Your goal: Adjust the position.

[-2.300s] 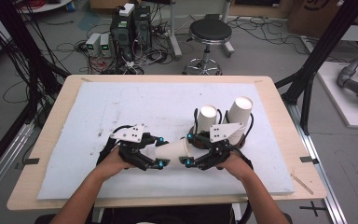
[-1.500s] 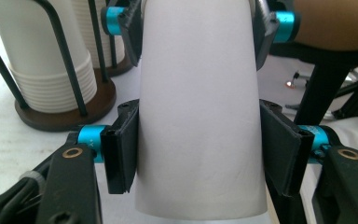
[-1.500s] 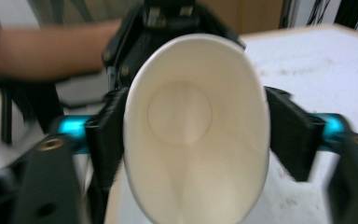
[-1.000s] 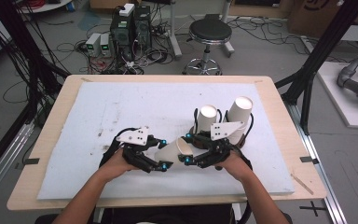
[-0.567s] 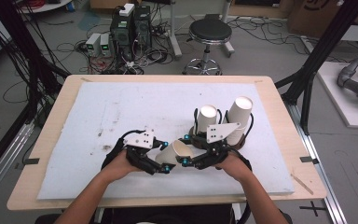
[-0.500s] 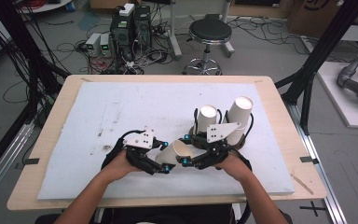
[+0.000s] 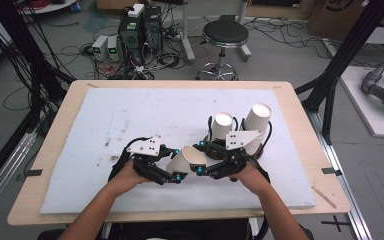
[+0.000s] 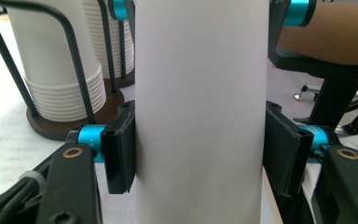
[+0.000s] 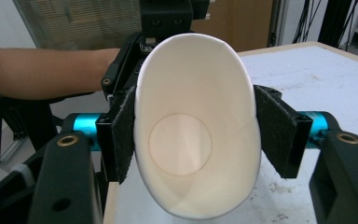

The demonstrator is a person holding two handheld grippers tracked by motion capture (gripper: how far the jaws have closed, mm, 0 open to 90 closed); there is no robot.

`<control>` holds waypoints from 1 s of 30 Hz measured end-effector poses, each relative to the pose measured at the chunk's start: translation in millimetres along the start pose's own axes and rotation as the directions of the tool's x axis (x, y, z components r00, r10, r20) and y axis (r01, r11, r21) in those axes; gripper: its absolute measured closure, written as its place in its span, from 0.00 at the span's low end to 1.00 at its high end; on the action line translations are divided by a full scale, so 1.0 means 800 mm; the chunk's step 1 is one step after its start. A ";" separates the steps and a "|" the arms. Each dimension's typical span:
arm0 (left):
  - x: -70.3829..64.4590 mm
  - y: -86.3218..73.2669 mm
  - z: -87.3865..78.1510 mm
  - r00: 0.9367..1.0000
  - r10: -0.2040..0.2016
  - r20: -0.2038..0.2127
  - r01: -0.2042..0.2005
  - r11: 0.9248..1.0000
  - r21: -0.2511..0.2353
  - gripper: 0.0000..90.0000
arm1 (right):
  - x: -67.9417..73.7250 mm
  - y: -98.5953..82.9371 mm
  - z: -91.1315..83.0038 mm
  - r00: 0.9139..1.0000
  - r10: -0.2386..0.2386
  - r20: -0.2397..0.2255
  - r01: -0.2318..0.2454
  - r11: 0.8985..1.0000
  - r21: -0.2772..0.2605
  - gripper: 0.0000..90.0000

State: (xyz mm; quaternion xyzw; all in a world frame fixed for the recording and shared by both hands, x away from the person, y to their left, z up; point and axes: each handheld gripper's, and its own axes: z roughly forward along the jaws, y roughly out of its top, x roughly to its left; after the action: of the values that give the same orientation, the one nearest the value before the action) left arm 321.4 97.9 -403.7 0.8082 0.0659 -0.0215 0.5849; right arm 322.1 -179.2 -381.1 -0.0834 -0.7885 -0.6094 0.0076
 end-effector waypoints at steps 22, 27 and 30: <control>-0.006 0.001 0.010 0.999 0.035 -0.009 -0.034 0.998 0.059 0.40 | 0.007 0.003 0.011 1.000 -0.030 -0.002 0.030 0.997 0.070 0.35; -0.006 0.002 0.010 0.999 0.031 -0.012 -0.030 0.998 0.061 0.40 | 0.007 0.003 0.012 0.999 -0.033 0.011 0.032 0.998 0.062 0.33; -0.006 0.002 0.010 0.999 0.034 -0.011 -0.034 0.997 0.063 0.40 | 0.007 0.003 0.012 0.999 -0.037 0.009 0.036 0.997 0.068 0.36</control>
State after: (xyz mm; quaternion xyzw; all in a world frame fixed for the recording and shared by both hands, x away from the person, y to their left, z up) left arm 317.4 89.7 -404.3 0.8272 0.0550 -0.0087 0.5592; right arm 317.4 -168.8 -381.0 -0.0718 -0.8101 -0.5819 -0.0046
